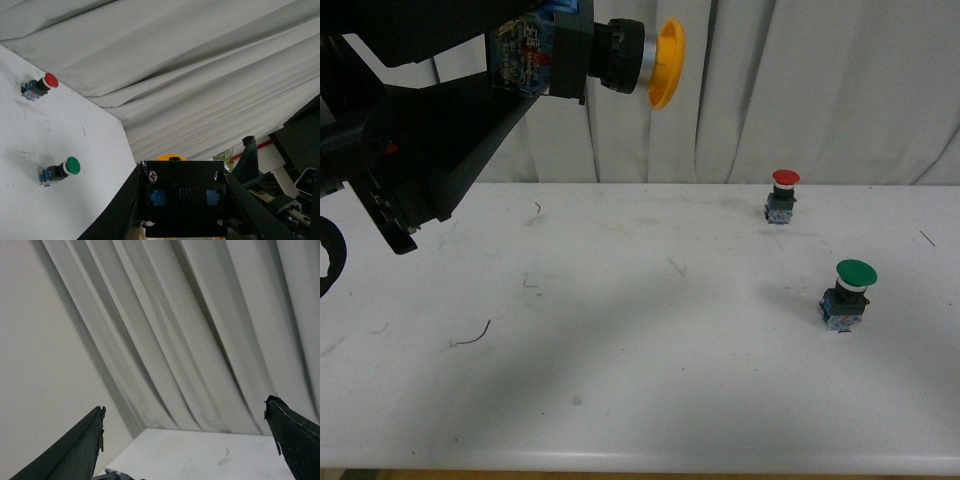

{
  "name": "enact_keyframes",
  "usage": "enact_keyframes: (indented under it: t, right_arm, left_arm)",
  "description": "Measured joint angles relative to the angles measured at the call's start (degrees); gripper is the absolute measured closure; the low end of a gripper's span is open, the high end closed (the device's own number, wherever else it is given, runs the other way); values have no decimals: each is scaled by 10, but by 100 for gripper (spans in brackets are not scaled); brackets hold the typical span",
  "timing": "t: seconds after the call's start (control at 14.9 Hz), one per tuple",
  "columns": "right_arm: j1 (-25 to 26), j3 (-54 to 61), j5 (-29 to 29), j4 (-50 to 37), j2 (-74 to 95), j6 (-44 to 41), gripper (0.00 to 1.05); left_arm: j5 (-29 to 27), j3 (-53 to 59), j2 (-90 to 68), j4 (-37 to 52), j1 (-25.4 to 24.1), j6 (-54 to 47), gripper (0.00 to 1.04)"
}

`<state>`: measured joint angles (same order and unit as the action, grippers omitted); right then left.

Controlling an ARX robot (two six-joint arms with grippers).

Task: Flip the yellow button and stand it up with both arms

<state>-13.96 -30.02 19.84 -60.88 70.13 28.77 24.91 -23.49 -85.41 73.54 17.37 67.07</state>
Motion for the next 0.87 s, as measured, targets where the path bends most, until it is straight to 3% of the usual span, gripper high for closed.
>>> enact_keyframes:
  t: [0.2,0.34,0.47,0.87]
  right_arm:
    - [-32,9,19,-117,59,190,6]
    - [-50,9,23,-132,78,256,6]
    - [-68,9,1,-126,118,291,6]
    - [-59,9,-10,-128,234,347,6]
  left_arm:
    - [0,0,-3,0,0,0,69]
    - [0,0,-4,0,0,0,69]
    - [2,0,-4,0,0,0,69]
    - [5,0,-3,0,-3,0,69]
